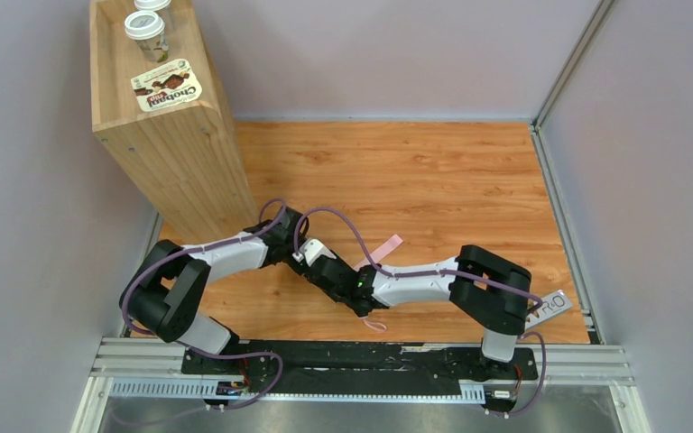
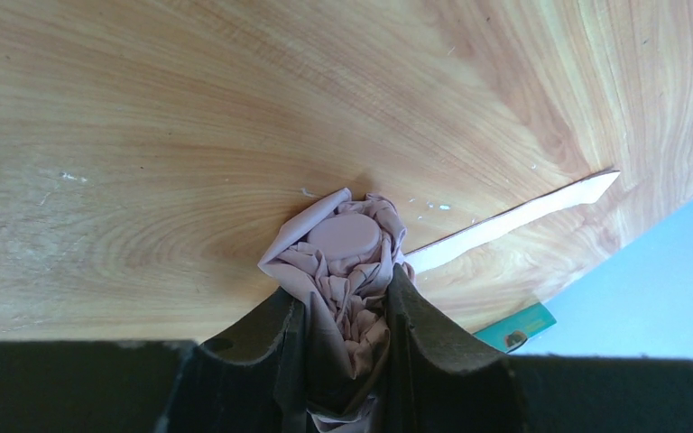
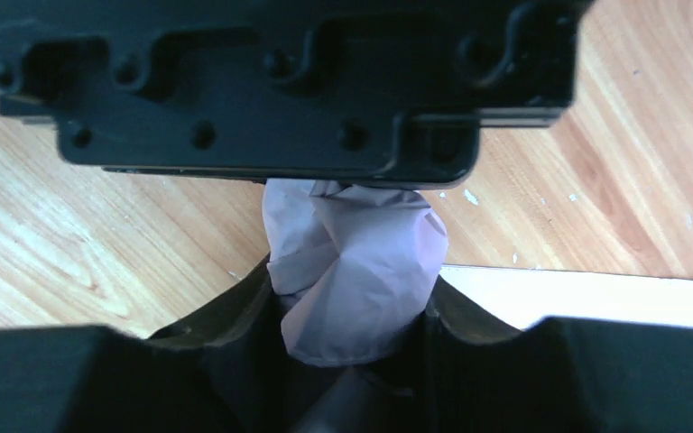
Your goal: Put away the umbrella
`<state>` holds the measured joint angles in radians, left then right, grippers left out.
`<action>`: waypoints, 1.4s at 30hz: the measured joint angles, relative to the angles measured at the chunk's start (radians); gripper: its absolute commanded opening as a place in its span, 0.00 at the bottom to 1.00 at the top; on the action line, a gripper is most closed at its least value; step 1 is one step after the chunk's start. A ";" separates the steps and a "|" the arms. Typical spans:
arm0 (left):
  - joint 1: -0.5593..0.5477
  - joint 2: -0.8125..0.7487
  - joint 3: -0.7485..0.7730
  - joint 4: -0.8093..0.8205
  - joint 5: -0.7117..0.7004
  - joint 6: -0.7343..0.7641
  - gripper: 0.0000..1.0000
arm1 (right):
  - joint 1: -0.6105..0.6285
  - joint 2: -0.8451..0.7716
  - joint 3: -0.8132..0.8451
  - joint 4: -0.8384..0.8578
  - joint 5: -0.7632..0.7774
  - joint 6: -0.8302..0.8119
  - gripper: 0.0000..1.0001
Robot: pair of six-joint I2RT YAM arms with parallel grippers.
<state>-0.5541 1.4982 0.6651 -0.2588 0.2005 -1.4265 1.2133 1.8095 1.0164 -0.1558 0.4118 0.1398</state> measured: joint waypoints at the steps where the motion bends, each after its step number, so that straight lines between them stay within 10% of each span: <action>1: 0.000 0.000 0.001 -0.005 -0.001 -0.001 0.00 | 0.010 0.005 0.001 0.002 0.026 -0.007 0.09; 6: 0.001 -0.004 0.006 -0.014 -0.008 -0.006 0.06 | 0.010 0.003 -0.003 0.013 0.034 -0.043 0.00; 9: 0.007 -0.014 -0.005 0.000 -0.021 -0.004 0.57 | -0.036 -0.009 -0.023 0.053 -0.076 -0.060 0.00; 13: 0.014 -0.065 -0.057 0.070 -0.051 0.044 0.76 | -0.162 -0.026 -0.063 0.151 -0.352 -0.057 0.00; 26: 0.043 -0.225 -0.174 0.202 -0.097 0.206 0.79 | -0.476 0.108 -0.062 0.334 -1.146 0.069 0.00; 40: 0.020 -0.011 -0.092 0.280 0.032 0.041 0.71 | -0.563 0.180 -0.053 0.370 -1.362 0.196 0.00; 42: 0.008 0.016 -0.063 0.265 0.035 0.021 0.54 | -0.570 0.180 -0.048 0.350 -1.368 0.204 0.00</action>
<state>-0.5465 1.5146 0.6018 0.0059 0.2352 -1.4052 0.6434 1.9892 0.9688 0.1944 -0.9558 0.3443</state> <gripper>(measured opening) 0.719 0.427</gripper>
